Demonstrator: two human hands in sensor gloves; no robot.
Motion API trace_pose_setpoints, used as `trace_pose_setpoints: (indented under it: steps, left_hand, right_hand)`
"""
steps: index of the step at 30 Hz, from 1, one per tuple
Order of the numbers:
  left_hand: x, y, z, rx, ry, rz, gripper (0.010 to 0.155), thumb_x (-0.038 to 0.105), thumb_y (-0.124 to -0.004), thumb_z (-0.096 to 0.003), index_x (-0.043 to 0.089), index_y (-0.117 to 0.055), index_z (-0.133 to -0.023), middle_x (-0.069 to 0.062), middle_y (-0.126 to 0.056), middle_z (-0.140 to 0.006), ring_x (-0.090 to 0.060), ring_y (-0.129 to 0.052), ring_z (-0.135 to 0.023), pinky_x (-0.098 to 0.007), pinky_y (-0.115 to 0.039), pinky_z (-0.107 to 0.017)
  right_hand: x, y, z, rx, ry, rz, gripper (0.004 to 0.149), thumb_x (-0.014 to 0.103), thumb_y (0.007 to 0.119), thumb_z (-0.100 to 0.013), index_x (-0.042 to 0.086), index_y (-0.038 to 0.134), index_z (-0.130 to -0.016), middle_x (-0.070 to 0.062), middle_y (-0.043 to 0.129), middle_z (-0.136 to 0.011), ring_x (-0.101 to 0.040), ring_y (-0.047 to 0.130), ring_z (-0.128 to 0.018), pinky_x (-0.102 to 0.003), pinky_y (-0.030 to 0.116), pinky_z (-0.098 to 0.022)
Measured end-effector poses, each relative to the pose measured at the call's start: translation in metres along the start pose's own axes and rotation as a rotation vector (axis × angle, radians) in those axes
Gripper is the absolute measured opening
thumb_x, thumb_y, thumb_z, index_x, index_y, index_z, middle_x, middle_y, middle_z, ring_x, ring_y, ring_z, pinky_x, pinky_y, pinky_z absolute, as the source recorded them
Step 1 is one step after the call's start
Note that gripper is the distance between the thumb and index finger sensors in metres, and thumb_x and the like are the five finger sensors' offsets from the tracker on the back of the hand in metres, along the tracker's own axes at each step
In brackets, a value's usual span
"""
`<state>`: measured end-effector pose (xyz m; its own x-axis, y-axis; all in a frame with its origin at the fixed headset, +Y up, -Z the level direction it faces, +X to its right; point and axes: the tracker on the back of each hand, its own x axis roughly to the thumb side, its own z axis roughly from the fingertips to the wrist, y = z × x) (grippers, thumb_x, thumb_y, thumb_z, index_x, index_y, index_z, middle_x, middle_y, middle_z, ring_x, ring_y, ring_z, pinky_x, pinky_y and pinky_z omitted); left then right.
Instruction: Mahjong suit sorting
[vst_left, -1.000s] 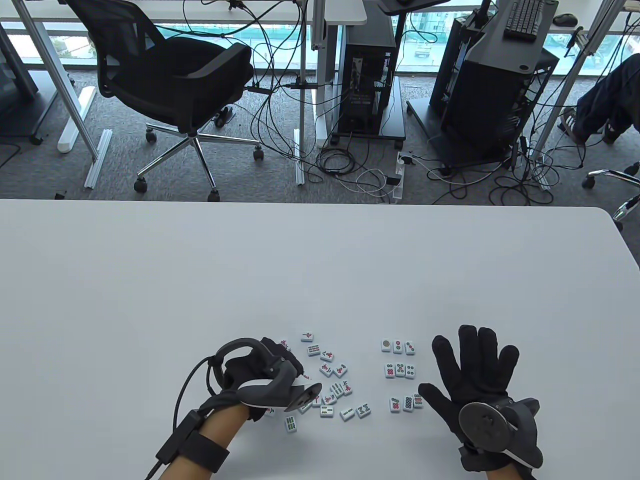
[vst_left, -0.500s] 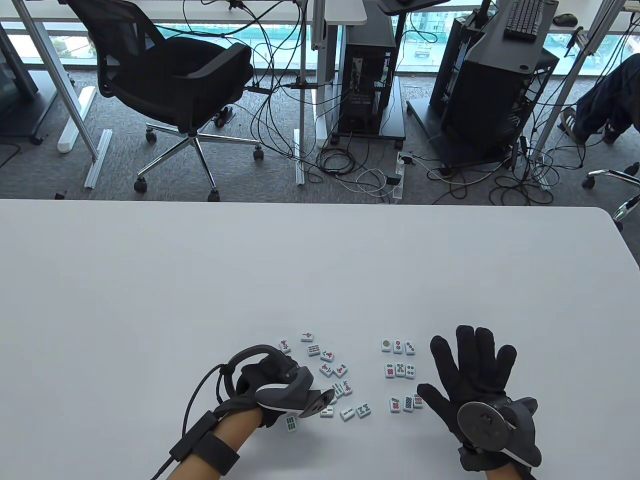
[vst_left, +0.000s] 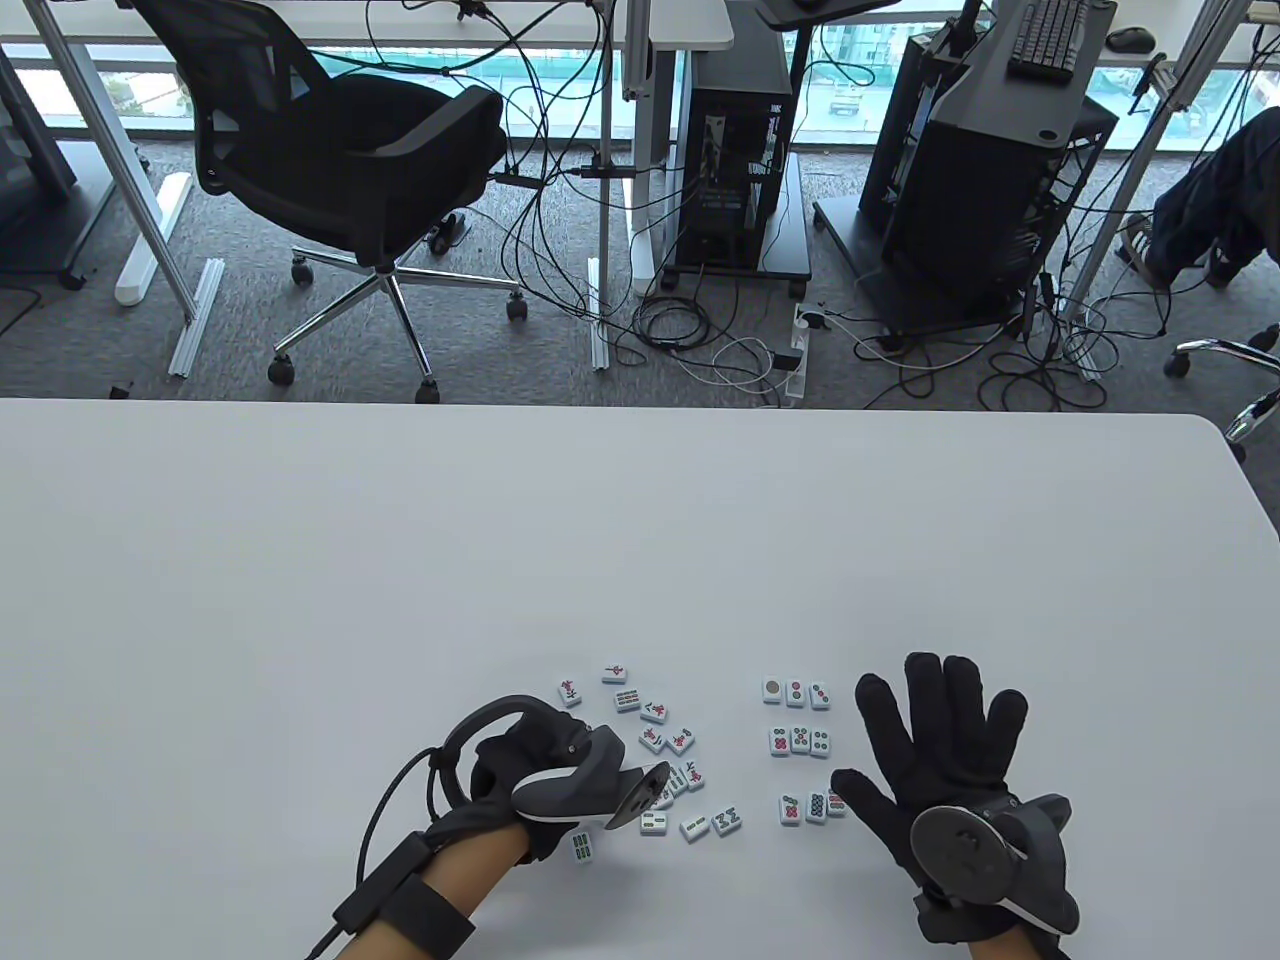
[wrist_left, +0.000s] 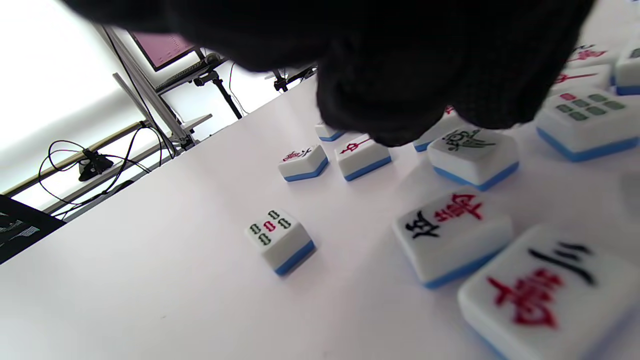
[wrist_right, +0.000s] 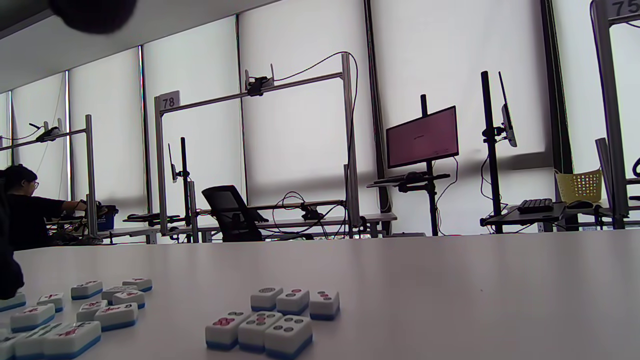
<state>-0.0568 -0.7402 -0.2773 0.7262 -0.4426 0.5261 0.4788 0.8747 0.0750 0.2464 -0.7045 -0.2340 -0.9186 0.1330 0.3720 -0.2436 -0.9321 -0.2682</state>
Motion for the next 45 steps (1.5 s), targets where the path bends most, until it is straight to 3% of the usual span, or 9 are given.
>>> trace_pose_setpoints:
  steps: [8, 25, 33, 37, 41, 45]
  left_hand:
    - [0.013, -0.003, -0.005, -0.039, -0.031, -0.050, 0.055, 0.053, -0.091, -0.0285, 0.024, -0.091, -0.075, 0.012, -0.101, -0.036, -0.007, -0.095, -0.014, -0.034, -0.085, -0.024]
    - [0.011, -0.012, -0.009, -0.058, -0.032, -0.039, 0.055, 0.052, -0.091, -0.0292, 0.022, -0.090, -0.076, 0.013, -0.100, -0.037, -0.007, -0.095, -0.015, -0.034, -0.085, -0.024]
    - [0.010, -0.015, -0.015, -0.062, -0.076, 0.019, 0.058, 0.052, -0.092, -0.0278, 0.015, -0.090, -0.073, 0.013, -0.100, -0.035, -0.007, -0.094, -0.012, -0.033, -0.085, -0.022]
    - [-0.003, -0.015, -0.012, -0.036, -0.062, 0.053, 0.059, 0.052, -0.094, -0.0261, 0.016, -0.091, -0.072, 0.013, -0.100, -0.035, -0.006, -0.094, -0.012, -0.033, -0.085, -0.022]
    - [-0.036, -0.011, 0.001, 0.037, 0.018, 0.080, 0.059, 0.052, -0.094, -0.0258, 0.017, -0.091, -0.073, 0.014, -0.100, -0.036, -0.006, -0.095, -0.014, -0.033, -0.085, -0.024]
    - [-0.080, -0.022, 0.013, -0.012, 0.138, 0.047, 0.059, 0.051, -0.095, -0.0256, 0.019, -0.090, -0.074, 0.014, -0.100, -0.037, -0.007, -0.095, -0.016, -0.034, -0.086, -0.026]
  right_hand:
    - [0.001, 0.001, 0.000, 0.006, -0.006, 0.012, 0.078, 0.065, 0.055, -0.051, 0.037, 0.012, -0.110, -0.009, 0.002, -0.117, -0.038, -0.005, -0.103, -0.070, 0.004, -0.068]
    - [0.002, 0.002, -0.001, 0.018, -0.009, 0.017, 0.078, 0.065, 0.056, -0.051, 0.037, 0.012, -0.110, -0.009, 0.003, -0.118, -0.038, -0.004, -0.103, -0.070, 0.004, -0.069]
    - [0.003, 0.003, -0.001, 0.025, -0.012, 0.011, 0.078, 0.065, 0.056, -0.051, 0.037, 0.012, -0.110, -0.009, 0.003, -0.118, -0.039, -0.004, -0.103, -0.070, 0.004, -0.069]
    - [0.004, 0.002, -0.001, 0.022, -0.015, 0.006, 0.078, 0.065, 0.056, -0.051, 0.037, 0.012, -0.110, -0.009, 0.003, -0.118, -0.038, -0.004, -0.103, -0.070, 0.004, -0.069]
    - [0.003, 0.002, -0.001, 0.017, -0.013, -0.002, 0.078, 0.065, 0.056, -0.052, 0.037, 0.012, -0.110, -0.009, 0.003, -0.118, -0.038, -0.004, -0.103, -0.070, 0.004, -0.069]
    - [0.003, 0.003, -0.001, 0.024, -0.012, 0.003, 0.078, 0.065, 0.056, -0.052, 0.037, 0.012, -0.110, -0.009, 0.003, -0.118, -0.038, -0.004, -0.103, -0.070, 0.004, -0.069]
